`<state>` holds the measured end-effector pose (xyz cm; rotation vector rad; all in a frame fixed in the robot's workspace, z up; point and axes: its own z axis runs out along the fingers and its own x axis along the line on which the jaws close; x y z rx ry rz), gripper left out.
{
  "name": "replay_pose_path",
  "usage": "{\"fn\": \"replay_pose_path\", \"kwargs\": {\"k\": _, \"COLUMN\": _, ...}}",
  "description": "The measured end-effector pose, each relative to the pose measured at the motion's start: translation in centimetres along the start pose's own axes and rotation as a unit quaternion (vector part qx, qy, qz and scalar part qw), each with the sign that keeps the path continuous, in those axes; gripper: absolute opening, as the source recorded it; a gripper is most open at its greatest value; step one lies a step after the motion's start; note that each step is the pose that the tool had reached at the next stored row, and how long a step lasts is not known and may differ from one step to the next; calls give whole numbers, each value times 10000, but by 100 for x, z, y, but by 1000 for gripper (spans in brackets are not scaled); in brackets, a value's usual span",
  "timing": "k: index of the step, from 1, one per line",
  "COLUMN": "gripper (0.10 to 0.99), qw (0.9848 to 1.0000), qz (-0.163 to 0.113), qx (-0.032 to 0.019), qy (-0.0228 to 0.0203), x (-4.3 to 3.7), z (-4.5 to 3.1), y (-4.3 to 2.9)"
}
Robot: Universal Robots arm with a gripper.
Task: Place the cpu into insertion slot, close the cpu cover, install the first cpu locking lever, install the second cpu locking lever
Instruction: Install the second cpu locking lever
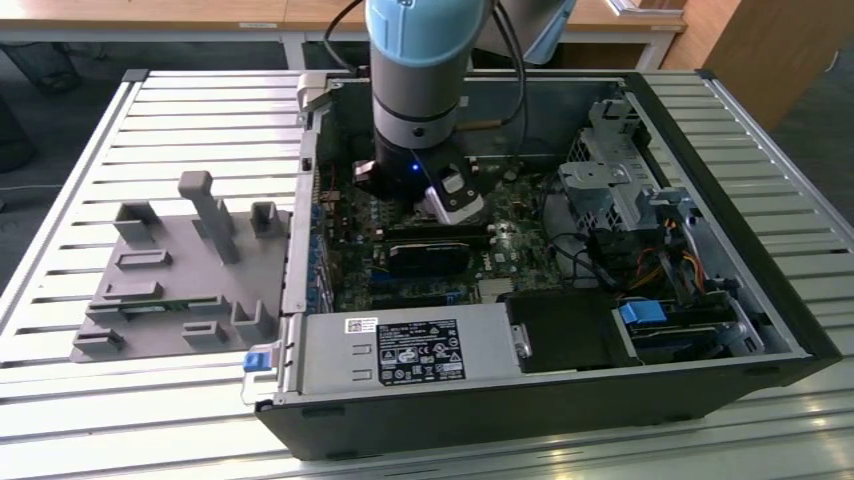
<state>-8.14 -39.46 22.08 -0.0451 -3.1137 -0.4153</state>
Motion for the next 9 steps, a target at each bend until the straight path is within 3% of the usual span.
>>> {"fn": "replay_pose_path", "kwargs": {"k": 5, "gripper": 106, "qw": 10000, "qz": 0, "qx": 0, "qy": 0, "x": 1, "z": -84, "y": 33}}
{"fn": "replay_pose_path", "kwargs": {"k": 9, "gripper": 106, "qw": 10000, "qz": 0, "qx": -2, "qy": -1, "x": 1, "z": -94, "y": 38}}
